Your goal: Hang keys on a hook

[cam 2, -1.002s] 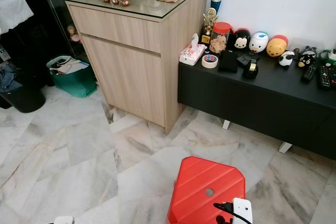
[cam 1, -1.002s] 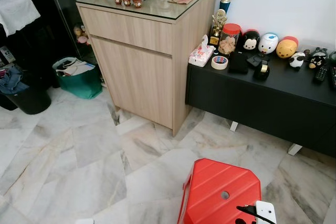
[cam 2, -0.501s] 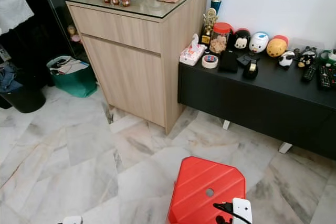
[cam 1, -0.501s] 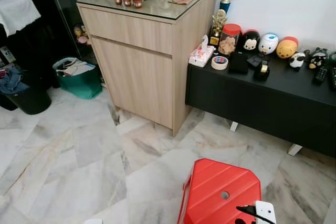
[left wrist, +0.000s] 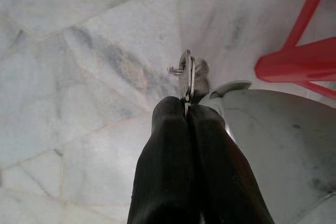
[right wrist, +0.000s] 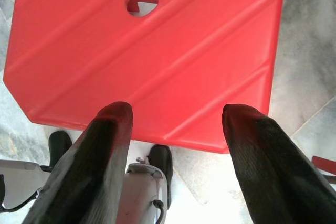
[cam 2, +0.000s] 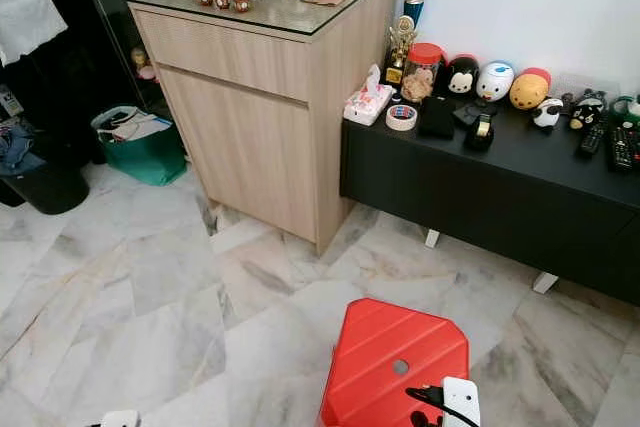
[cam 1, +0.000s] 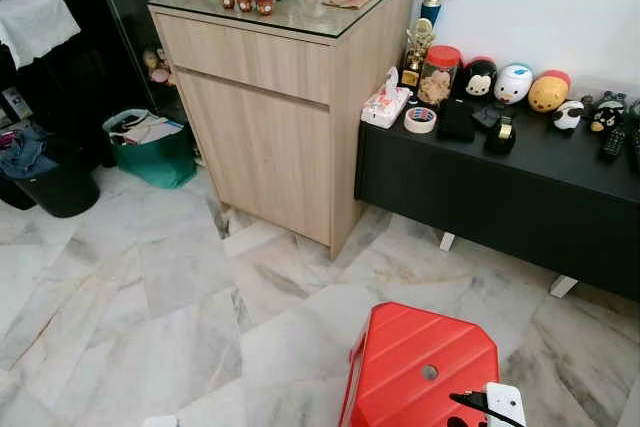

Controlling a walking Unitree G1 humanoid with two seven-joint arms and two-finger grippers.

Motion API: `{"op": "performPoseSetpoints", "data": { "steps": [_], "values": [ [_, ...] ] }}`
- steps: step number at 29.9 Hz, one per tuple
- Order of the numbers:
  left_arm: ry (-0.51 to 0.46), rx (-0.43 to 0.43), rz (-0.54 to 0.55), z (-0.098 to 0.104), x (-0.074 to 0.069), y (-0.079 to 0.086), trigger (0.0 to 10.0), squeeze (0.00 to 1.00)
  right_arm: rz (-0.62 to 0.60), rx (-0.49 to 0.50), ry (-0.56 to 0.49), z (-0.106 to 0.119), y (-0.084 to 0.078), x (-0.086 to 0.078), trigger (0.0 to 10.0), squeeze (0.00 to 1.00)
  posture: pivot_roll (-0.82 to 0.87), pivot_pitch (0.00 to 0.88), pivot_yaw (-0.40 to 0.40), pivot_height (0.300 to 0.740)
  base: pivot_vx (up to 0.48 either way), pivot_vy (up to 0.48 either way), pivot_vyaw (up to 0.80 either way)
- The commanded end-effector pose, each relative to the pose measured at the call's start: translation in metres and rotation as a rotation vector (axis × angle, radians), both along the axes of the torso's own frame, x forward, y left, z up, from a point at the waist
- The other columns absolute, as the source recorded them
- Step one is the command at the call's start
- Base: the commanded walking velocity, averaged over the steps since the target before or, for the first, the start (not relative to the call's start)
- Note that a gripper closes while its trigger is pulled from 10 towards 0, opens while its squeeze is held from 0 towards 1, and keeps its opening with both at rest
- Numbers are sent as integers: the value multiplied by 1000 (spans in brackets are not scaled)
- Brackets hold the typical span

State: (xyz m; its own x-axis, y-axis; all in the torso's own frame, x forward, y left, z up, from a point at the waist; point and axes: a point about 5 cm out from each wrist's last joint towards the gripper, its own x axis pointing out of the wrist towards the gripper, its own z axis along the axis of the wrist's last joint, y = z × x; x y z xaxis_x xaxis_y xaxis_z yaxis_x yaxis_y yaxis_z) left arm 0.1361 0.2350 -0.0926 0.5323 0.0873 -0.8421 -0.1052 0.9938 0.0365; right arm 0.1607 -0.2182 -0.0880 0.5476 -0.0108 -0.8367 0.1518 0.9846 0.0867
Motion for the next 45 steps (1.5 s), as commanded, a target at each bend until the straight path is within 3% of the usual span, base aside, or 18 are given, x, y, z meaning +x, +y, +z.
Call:
{"op": "performPoseSetpoints", "data": {
  "steps": [1,16,31,45],
  "values": [
    [26,7,-1,-2,-5,-1,10000,0,6,-5,-2,0,-2,0,10000,0,-42,0,10,740,0,0,0],
    [28,-1,-1,-4,-2,-9,10000,0,12,-5,-1,1,-3,1,10000,0,-34,0,2,740,-18,0,0],
    [38,-3,23,-4,-9,-1,10000,0,21,-6,-2,2,-4,2,10000,0,-31,0,-4,740,-83,0,0],
    [31,-31,-3,-8,-3,-30,10000,0,28,-7,-4,2,-3,2,10000,0,-33,0,-2,740,-257,0,0]
  ]
}}
